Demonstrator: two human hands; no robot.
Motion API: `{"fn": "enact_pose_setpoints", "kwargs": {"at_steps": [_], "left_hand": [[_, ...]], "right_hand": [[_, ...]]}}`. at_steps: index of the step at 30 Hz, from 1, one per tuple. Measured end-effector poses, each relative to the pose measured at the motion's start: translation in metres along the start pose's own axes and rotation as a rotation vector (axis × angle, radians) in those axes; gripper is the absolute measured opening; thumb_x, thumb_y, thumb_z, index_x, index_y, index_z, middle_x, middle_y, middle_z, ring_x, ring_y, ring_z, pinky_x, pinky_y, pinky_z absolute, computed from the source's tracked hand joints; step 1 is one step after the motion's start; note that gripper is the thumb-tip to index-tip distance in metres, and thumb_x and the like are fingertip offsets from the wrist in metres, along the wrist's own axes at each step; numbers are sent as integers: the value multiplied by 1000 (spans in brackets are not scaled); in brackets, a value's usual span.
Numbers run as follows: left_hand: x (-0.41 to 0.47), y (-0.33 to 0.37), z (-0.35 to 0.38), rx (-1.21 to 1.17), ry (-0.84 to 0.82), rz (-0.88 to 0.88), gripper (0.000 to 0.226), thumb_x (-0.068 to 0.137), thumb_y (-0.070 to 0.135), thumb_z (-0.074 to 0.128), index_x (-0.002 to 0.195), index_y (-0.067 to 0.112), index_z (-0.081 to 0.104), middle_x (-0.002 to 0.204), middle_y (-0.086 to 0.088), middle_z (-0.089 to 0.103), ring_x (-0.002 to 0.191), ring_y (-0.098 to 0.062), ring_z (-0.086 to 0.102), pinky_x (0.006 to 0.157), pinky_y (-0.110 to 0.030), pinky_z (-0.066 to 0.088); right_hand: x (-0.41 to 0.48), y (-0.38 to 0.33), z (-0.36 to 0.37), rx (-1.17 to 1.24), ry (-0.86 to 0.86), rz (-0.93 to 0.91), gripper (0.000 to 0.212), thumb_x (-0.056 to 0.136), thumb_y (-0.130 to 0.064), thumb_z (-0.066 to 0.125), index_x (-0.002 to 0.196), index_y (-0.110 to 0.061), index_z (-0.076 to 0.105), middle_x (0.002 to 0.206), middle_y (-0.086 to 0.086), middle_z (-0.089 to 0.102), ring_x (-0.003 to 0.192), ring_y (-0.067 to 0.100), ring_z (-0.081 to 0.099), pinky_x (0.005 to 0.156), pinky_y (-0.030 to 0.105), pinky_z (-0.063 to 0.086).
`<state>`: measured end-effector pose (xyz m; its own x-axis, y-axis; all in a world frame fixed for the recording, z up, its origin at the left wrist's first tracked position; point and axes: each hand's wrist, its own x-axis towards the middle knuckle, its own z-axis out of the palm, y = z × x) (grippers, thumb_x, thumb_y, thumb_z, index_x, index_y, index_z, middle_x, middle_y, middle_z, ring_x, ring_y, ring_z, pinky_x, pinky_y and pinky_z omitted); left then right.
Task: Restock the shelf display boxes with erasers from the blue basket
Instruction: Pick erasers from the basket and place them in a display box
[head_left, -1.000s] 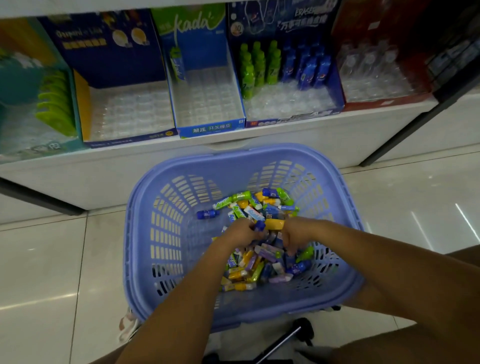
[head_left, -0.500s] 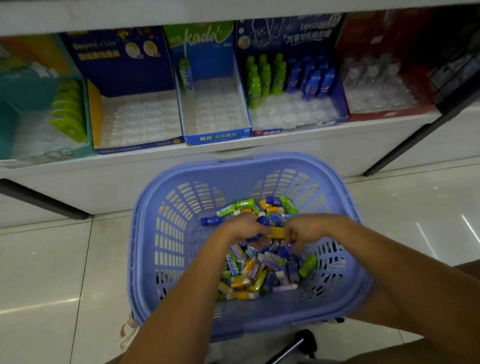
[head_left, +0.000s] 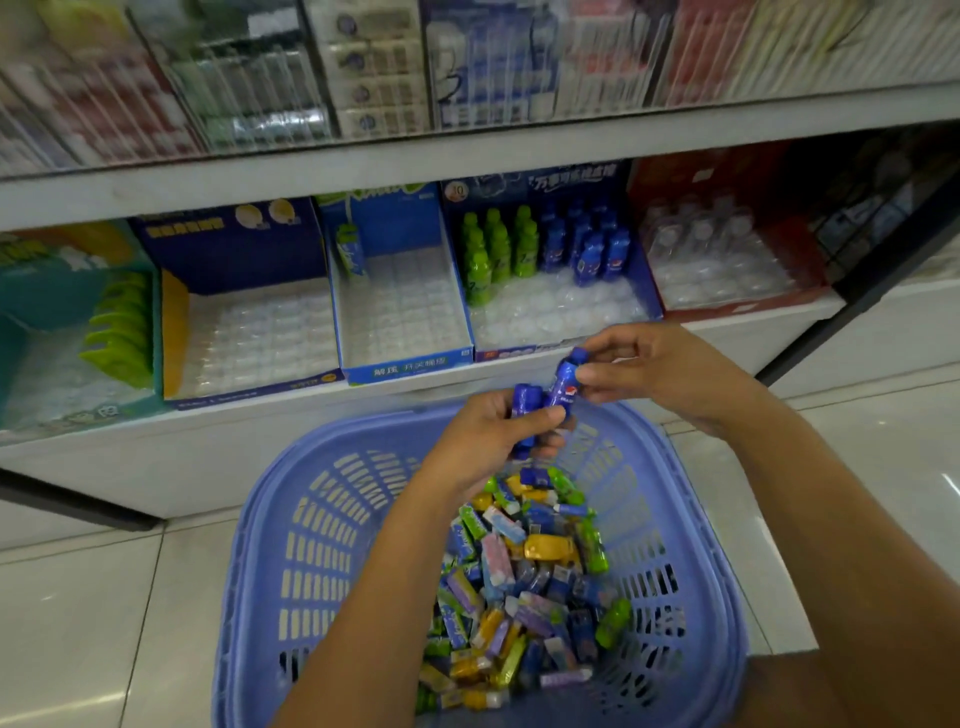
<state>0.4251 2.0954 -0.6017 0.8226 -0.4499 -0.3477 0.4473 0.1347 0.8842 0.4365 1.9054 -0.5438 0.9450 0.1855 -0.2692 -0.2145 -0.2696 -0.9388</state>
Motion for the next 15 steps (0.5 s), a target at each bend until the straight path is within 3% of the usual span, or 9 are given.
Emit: {"fn": "enact_pose_setpoints", "kwargs": {"at_steps": [4,6,10,12,15], "left_hand": [[4,11,11,53,68,99,9,89,7,62,95,6,68,85,-9,71,64,-8,66,65,-19,54],[6,16,17,12,118,111,15,91,11,60,102,3,67,82,-5,73,67,-9,68,64,-19,55],[3,25,22,52,158,73,23,95,34,53,97,15,65,62,2,65,50,-10,58,48,-19,47],[2,28,22,100,172,51,30,95,44,49,94,19,64,56,5,56,43,-9,44,41,-18,37],[2,30,24,43,222,-16,35,95,49,43,96,18,60,54,4,54,39,-9,37,37,-17,31]], "right_hand": [[0,-19,-5,-142,100,-78,18,72,-14,79,89,-14,70,82,7,71,69,9,69,65,14,56],[4,-27,-17,-190,232,-136,17,72,-19,80,86,-21,69,80,1,71,69,7,68,65,11,54],[28,-33,-53,-369,506,-249,21,75,-21,78,94,-18,69,85,4,69,75,12,63,69,12,50],[44,-32,-62,-456,545,-272,27,76,-19,77,101,-13,68,86,6,66,70,9,58,65,3,45],[63,-33,-60,-488,480,-336,30,76,-19,77,104,-11,68,86,4,65,67,7,54,63,5,45]]}}
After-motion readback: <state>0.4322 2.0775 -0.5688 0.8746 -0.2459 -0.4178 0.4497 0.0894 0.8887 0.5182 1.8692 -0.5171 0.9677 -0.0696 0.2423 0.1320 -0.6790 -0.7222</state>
